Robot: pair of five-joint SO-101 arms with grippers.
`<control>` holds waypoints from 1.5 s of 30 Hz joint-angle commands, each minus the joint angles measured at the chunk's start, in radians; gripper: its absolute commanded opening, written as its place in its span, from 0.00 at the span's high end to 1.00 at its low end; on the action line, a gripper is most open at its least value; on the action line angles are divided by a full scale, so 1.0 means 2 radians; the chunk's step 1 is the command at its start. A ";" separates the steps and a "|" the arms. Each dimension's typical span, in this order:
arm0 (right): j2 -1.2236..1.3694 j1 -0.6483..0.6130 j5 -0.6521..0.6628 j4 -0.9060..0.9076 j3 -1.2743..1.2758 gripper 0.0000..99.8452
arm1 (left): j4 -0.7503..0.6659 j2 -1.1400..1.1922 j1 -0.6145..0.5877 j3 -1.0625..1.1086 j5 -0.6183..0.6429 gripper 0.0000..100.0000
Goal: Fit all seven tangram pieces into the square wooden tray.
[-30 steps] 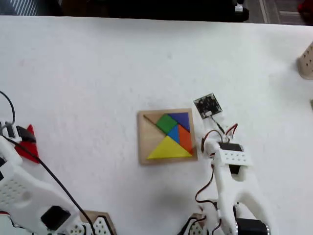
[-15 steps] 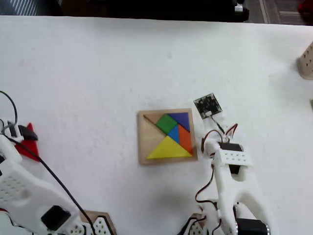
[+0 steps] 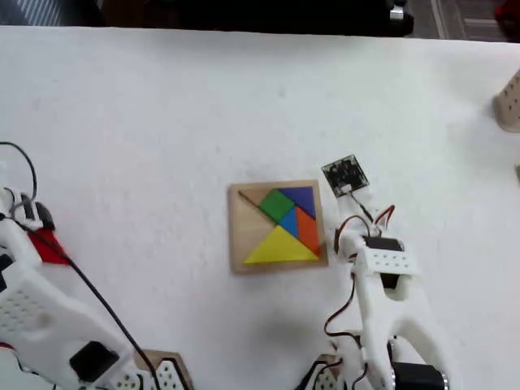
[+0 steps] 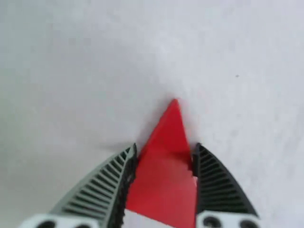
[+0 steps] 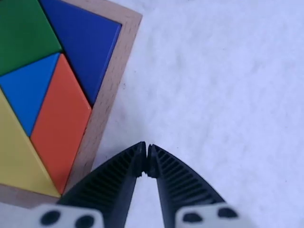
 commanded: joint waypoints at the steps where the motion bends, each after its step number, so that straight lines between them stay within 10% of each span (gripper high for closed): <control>1: -0.017 -0.004 0.008 0.001 -0.002 0.98 | -0.005 0.029 0.013 0.002 -0.020 0.95; 32: -0.017 -0.004 0.039 0.002 -0.002 0.98 | 0.161 0.022 0.007 -0.176 -0.059 0.83; 45: -0.017 -0.004 0.039 0.002 -0.002 0.98 | -0.065 -0.240 -0.036 0.197 -0.108 0.79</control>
